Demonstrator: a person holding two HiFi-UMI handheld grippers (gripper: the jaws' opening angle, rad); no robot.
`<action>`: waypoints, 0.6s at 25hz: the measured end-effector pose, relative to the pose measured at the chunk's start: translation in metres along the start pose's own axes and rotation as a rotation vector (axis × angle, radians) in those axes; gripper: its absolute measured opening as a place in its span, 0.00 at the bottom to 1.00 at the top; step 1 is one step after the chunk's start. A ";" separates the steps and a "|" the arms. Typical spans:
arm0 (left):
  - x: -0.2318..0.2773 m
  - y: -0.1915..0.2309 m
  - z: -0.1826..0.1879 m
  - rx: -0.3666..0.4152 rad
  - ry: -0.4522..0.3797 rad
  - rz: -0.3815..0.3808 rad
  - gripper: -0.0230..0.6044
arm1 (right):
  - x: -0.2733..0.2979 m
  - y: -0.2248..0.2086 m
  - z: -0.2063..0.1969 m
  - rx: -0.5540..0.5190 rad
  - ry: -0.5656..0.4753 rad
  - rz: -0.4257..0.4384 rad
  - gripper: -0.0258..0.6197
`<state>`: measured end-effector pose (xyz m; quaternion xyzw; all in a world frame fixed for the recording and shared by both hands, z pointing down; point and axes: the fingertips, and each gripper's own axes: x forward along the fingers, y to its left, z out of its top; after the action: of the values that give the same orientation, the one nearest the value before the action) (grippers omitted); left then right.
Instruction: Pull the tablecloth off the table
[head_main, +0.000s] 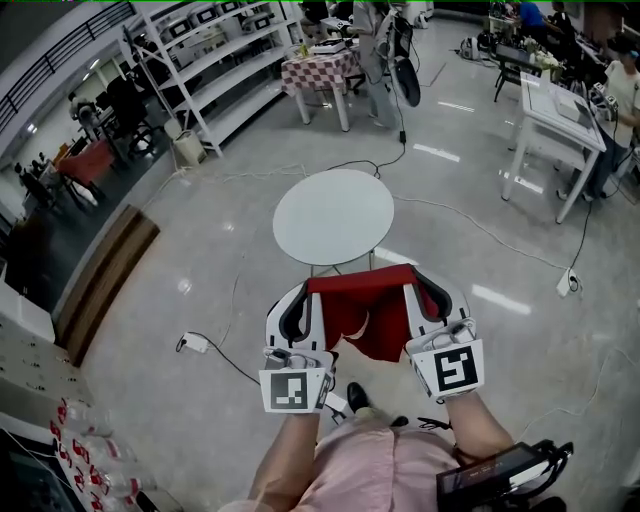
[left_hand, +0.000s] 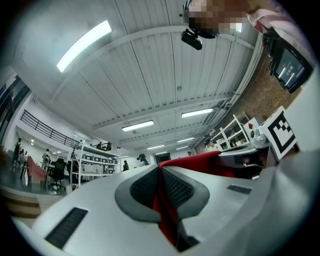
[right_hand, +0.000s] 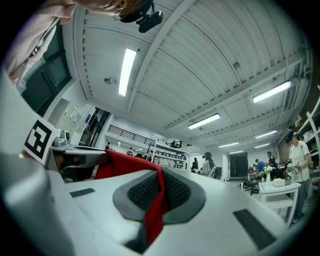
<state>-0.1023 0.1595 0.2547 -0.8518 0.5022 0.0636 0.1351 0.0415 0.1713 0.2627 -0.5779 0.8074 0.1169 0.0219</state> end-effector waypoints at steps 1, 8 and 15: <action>0.001 -0.002 0.000 0.000 0.000 -0.001 0.10 | -0.001 -0.002 0.000 -0.001 -0.003 0.000 0.08; 0.010 -0.009 -0.003 -0.005 0.003 -0.012 0.10 | -0.003 -0.012 -0.003 -0.013 -0.005 -0.009 0.08; 0.015 -0.015 -0.006 -0.009 0.003 -0.028 0.10 | -0.006 -0.017 0.000 -0.035 -0.031 -0.016 0.08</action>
<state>-0.0818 0.1526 0.2593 -0.8594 0.4902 0.0625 0.1315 0.0599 0.1716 0.2614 -0.5828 0.8001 0.1399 0.0253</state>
